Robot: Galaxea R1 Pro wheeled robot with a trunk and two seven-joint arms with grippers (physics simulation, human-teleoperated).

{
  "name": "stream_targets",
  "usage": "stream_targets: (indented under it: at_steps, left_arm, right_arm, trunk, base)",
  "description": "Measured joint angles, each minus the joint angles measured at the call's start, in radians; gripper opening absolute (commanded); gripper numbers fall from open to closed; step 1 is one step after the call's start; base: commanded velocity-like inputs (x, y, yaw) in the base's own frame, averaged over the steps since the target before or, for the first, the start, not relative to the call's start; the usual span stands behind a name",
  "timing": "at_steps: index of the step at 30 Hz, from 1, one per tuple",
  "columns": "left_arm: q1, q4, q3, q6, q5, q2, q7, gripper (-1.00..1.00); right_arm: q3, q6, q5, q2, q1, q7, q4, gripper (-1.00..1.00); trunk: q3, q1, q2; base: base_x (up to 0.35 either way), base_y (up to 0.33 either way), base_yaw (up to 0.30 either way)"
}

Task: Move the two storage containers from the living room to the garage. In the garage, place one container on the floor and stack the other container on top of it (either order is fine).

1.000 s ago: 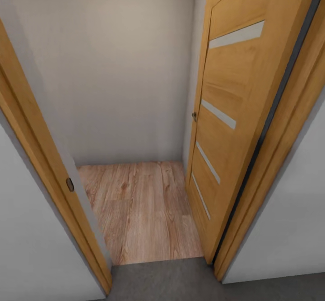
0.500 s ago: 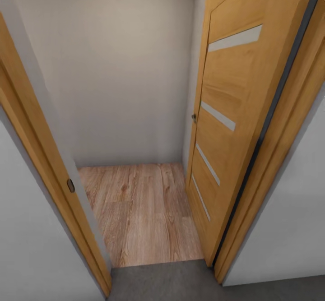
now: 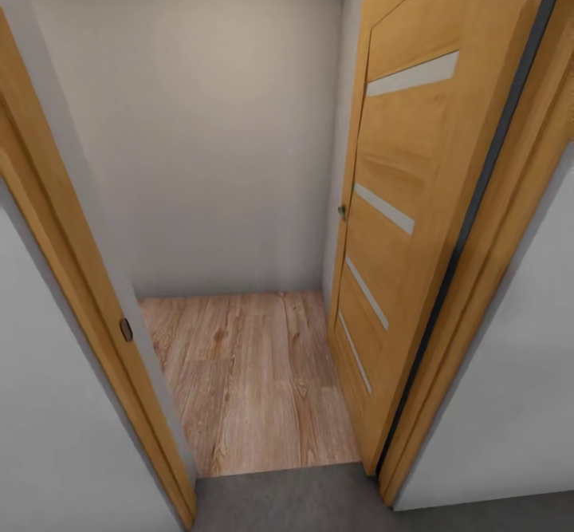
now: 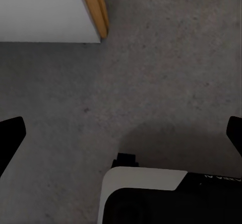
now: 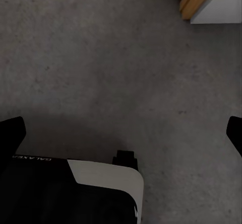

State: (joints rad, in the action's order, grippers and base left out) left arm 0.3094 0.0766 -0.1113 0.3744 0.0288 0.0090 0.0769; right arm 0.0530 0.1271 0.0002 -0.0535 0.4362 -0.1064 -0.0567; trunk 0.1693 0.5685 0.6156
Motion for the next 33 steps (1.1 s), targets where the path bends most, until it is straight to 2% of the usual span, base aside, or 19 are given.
stream_targets:
  at_steps: [24, 33]
  left_arm:
    - [0.0, 0.0, 0.0, 0.0, 0.0, 0.0, 0.001, 1.0]
    - [0.0, 0.0, 0.0, 0.0, 0.0, 0.0, 0.001, 1.0]
  right_arm:
    - [0.0, 0.0, 0.0, 0.0, 0.0, 0.0, 0.0, 1.0]
    - [0.0, 0.0, 0.0, 0.0, 0.0, 0.0, 0.0, 1.0]
  trunk:
    - [-0.039, 0.0, 0.0]
    - [-0.042, 0.0, 0.0]
  base:
    - [0.0, 0.0, 0.0]
    - [0.0, 0.0, 0.0]
